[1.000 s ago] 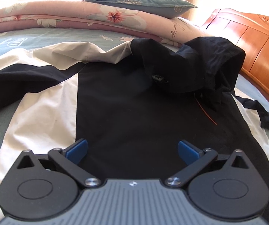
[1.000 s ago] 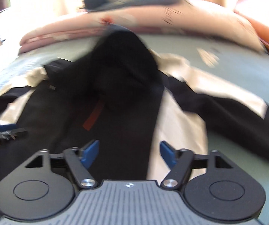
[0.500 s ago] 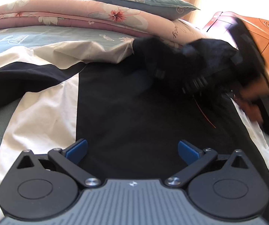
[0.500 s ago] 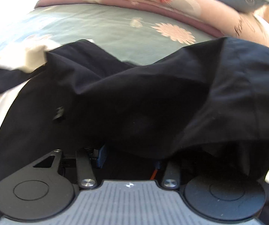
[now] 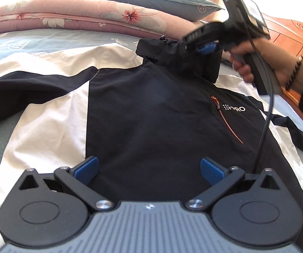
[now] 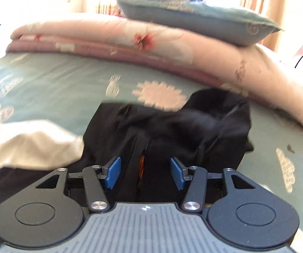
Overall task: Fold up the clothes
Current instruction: 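Fold the hood down onto the collar and open the right gripper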
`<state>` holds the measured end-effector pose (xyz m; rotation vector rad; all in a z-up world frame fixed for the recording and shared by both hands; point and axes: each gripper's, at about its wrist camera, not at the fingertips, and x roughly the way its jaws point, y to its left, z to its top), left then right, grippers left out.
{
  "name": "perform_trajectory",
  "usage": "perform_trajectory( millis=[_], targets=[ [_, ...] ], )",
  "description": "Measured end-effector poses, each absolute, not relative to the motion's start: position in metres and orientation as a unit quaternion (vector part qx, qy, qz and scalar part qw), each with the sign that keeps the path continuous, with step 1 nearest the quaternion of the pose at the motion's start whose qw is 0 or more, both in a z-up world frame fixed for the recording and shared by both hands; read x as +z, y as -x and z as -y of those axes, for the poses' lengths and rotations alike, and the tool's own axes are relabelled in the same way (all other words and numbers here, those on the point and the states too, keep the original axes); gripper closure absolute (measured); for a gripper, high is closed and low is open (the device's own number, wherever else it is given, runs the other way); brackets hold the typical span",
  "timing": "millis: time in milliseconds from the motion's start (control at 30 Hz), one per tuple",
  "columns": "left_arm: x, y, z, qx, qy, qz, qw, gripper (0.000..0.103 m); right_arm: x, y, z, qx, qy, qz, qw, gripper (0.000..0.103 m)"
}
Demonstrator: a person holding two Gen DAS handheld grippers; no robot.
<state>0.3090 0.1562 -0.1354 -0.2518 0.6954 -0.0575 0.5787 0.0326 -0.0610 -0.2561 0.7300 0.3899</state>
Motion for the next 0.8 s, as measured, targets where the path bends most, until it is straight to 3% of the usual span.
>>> perform_trajectory(
  millis=[133, 267, 533, 800],
  targets=[
    [-0.135, -0.310, -0.156, -0.027, 0.124, -0.339, 0.932, 0.001, -0.093, -0.584, -0.028, 0.178, 0.092, -0.411, 0.889, 0.045],
    [-0.136, -0.311, -0.155, -0.026, 0.120, -0.337, 0.933, 0.001, -0.112, -0.584, -0.019, 0.186, 0.079, -0.413, 0.888, 0.033],
    [-0.135, -0.311, -0.154, -0.027, 0.114, -0.339, 0.933, 0.001, -0.076, -0.545, -0.031, 0.229, 0.047, -0.386, 0.892, 0.033],
    [-0.136, -0.312, -0.153, -0.027, 0.105, -0.343, 0.933, 0.001, -0.099, -0.519, -0.080, 0.324, 0.090, -0.433, 0.837, 0.034]
  ],
)
